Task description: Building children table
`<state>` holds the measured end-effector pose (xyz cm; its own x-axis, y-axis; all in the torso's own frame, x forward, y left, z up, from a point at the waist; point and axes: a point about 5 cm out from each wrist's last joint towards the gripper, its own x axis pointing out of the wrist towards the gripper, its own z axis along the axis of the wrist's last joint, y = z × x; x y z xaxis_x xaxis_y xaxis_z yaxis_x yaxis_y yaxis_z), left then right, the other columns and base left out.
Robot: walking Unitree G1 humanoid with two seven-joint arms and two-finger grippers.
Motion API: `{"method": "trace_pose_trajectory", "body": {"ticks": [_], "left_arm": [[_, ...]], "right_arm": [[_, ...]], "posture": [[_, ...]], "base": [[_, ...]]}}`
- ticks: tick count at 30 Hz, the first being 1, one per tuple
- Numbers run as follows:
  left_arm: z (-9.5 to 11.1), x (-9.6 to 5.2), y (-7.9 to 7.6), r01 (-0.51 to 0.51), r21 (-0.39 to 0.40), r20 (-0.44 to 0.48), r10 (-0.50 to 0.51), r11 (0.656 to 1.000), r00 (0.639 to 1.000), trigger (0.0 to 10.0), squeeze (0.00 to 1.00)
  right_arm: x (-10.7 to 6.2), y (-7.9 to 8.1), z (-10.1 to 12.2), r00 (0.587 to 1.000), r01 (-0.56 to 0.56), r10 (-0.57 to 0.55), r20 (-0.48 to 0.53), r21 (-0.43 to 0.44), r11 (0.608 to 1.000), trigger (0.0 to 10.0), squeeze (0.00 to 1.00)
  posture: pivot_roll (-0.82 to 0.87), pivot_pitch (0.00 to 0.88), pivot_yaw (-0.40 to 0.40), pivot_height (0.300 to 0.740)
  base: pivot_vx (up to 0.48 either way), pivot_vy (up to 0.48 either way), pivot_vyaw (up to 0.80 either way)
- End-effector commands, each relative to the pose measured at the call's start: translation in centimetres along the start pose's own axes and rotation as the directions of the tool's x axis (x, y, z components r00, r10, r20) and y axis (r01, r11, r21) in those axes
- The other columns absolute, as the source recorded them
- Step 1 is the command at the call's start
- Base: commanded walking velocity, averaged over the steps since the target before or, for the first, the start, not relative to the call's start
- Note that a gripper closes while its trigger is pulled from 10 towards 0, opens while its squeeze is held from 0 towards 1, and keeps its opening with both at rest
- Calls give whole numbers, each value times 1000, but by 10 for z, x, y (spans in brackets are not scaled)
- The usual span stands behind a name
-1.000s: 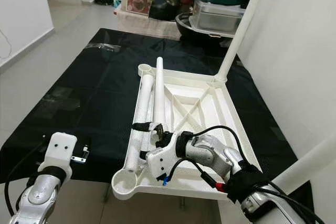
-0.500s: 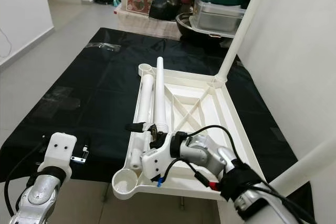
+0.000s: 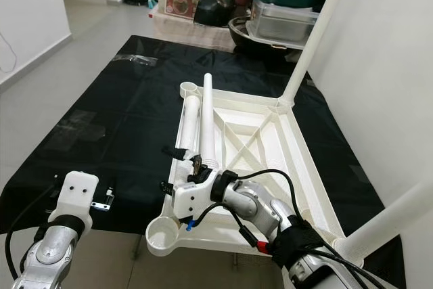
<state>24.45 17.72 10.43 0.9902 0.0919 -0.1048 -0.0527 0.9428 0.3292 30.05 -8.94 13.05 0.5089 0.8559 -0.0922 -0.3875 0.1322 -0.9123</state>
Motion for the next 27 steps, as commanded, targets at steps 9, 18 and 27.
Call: {"method": "trace_pose_trajectory", "body": {"ticks": [9, 18, 27], "left_arm": [[-4, -1, -1, -2, 12, -23, 2, 1000, 1000, 10000, 0], [-4, -1, -2, -3, 13, -25, 3, 1000, 1000, 10000, 0], [-4, 0, -3, 0, 12, -21, 1, 1000, 1000, 10000, 0]], "right_arm": [[-3, -6, -6, 994, 103, -98, -52, 96, 990, 0, 0], [5, -42, 1, 942, 328, -333, -44, 335, 883, 0, 0], [-2, -115, -10, 795, 544, -586, -155, 609, 576, 0, 0]], "posture": [[84, 0, -140, 740], [85, 0, -138, 740], [81, 0, -132, 740]], "base": [[0, 0, 0], [0, 0, 0], [0, 0, 0]]}}
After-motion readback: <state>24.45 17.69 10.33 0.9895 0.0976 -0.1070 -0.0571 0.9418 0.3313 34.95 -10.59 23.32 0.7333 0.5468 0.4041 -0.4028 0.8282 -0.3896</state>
